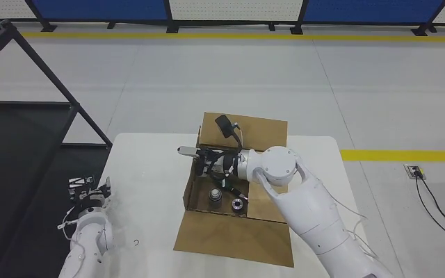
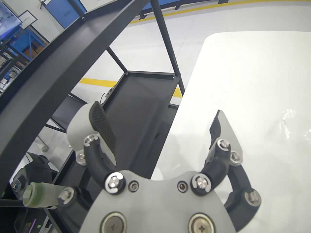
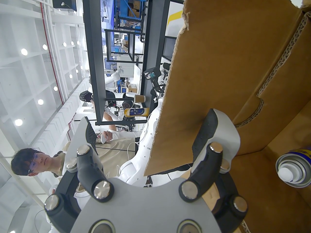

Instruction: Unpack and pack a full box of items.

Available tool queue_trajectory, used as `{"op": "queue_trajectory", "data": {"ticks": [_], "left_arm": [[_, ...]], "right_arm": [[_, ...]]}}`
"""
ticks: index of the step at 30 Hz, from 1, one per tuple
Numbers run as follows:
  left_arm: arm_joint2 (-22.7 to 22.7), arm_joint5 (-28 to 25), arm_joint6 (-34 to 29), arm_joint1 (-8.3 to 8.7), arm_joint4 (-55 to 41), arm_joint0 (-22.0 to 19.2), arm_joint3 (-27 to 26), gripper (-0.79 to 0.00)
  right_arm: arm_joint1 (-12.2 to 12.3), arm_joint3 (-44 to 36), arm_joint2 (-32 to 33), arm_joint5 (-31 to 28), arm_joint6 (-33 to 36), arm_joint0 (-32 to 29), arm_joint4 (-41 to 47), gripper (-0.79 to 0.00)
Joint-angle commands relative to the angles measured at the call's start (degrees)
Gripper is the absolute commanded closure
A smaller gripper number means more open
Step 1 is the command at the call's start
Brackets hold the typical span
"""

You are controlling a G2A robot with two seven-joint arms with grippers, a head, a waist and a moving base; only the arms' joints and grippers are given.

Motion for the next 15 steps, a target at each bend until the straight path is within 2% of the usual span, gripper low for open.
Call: {"op": "queue_trajectory", "data": {"ticks": [1,5,8,11,15], "left_arm": [[-0.16,0.25,0.12,-0.01,-0.30,-0.13,0.55,-0.785],[-0.68,1.11,0.94,-0.07,-1.29,-0.15,0.66,-0.785],[-0.88,1.21,2.18,-0.22,-2.75,0.73,-1.47,-0.785],[-1.36,0.00,3.50,-0.33,-4.93,2.57,-5.51,-0.785],[-2.49,-4.20,7.26,-0.27,-7.60,7.34,-13.60,-0.785]], "right_arm": [[-0.01,0.13,-0.02,-0.03,-0.01,0.03,0.01,-0.785],[-0.03,0.42,-0.03,-0.10,0.17,0.17,0.16,-0.785],[-0.04,0.56,-0.09,-0.20,0.26,0.25,0.11,-0.785],[-0.15,0.57,-0.52,-0.20,0.45,0.28,0.17,-0.785],[-0.74,0.72,-2.30,1.41,-0.24,1.05,0.07,-0.785]]}}
